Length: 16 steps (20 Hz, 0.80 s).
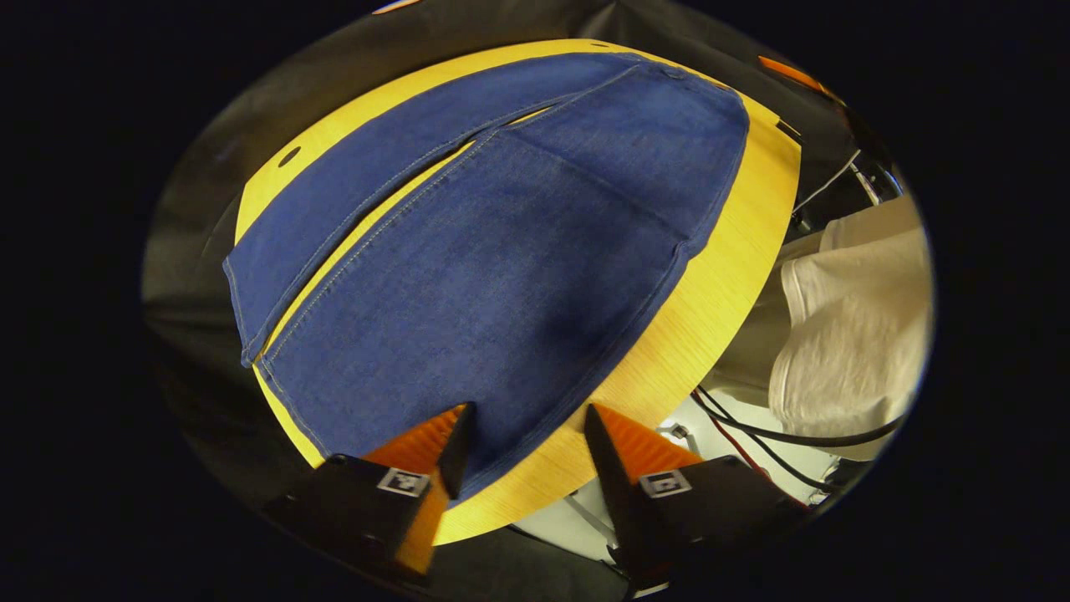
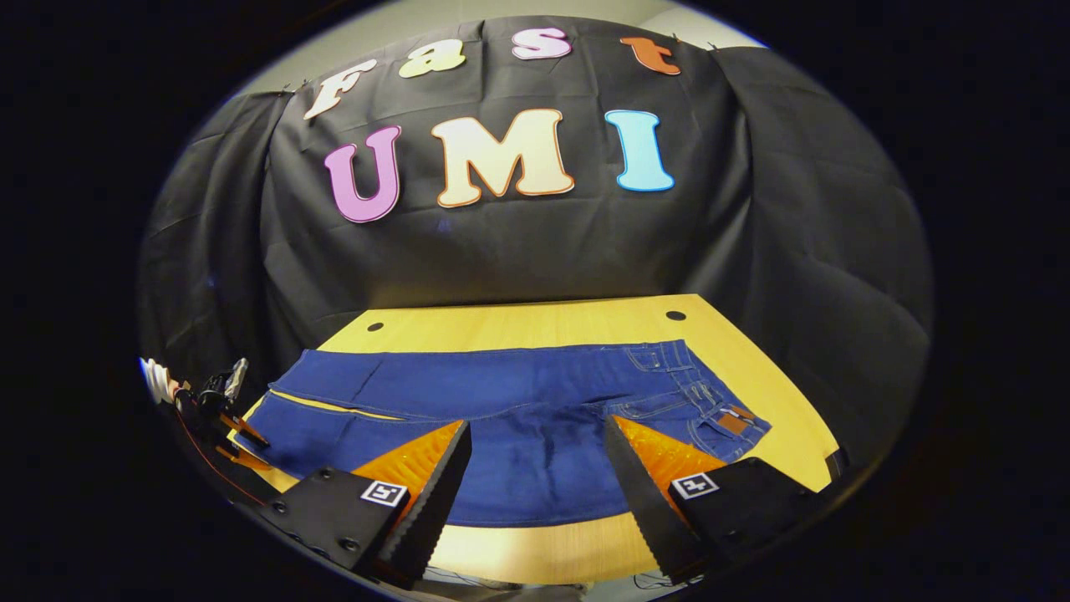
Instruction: Grasp the waist and the cuffs of the jeans and fold them to make the two legs overlap; first hold the waist and fold one-third of the jeans toward the cuffs, then hold the cuffs and fold the remaining one-third in the same direction to finish folding.
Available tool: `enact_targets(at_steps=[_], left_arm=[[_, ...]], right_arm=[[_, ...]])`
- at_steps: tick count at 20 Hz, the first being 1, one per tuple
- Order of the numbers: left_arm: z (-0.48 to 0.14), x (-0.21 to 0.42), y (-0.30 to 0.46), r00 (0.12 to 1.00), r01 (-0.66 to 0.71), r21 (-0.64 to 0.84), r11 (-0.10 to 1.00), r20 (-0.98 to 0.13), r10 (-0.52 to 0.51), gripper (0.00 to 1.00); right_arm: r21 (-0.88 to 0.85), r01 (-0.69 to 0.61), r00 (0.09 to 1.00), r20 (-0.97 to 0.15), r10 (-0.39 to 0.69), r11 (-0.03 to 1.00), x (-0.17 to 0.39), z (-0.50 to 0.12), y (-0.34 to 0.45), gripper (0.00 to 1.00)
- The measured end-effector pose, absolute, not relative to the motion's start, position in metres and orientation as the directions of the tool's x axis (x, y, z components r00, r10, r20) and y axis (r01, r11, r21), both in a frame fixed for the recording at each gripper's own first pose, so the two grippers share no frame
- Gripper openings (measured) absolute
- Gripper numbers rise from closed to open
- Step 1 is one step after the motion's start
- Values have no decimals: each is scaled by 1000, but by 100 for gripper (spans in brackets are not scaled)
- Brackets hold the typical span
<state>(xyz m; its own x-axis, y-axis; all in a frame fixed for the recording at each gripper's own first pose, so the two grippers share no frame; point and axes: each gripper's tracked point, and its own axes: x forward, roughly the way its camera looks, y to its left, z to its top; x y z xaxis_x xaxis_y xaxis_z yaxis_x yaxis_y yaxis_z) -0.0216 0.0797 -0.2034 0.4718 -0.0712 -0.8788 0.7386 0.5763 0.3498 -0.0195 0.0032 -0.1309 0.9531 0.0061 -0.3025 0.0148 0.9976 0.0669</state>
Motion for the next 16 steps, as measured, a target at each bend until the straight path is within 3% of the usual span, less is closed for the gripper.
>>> enact_targets(at_steps=[2,3,4,6,7,8,9,15,16], left_arm=[[-204,-20,80,476,745,356,565,-876,-76,52],[-204,-22,81,476,748,360,558,-876,-73,49],[-201,-20,81,482,747,367,554,-873,-72,31],[-201,-17,85,480,748,366,554,-875,-69,13],[-201,-19,84,462,745,342,573,-884,-73,5],[-201,-20,82,445,744,312,590,-891,-89,1],[-202,-21,83,425,742,281,608,-899,-103,0],[-199,-19,82,354,704,155,693,-923,-154,0],[-198,-18,81,347,697,144,702,-925,-155,0]], right_arm=[[61,5,952,-307,13,998,-17,-131,6,98],[58,2,951,-308,16,998,-17,-132,7,98],[57,-1,951,-308,18,998,-17,-133,8,98],[61,0,950,-313,19,998,-17,-135,8,95],[64,2,948,-316,19,998,-16,-137,8,98],[66,0,947,-321,21,998,-17,-138,8,94],[64,-2,946,-323,22,998,-17,-138,8,98],[-13,-62,920,-389,52,998,-15,-157,-9,98],[-41,-75,911,-410,52,996,-14,-163,-18,94]])
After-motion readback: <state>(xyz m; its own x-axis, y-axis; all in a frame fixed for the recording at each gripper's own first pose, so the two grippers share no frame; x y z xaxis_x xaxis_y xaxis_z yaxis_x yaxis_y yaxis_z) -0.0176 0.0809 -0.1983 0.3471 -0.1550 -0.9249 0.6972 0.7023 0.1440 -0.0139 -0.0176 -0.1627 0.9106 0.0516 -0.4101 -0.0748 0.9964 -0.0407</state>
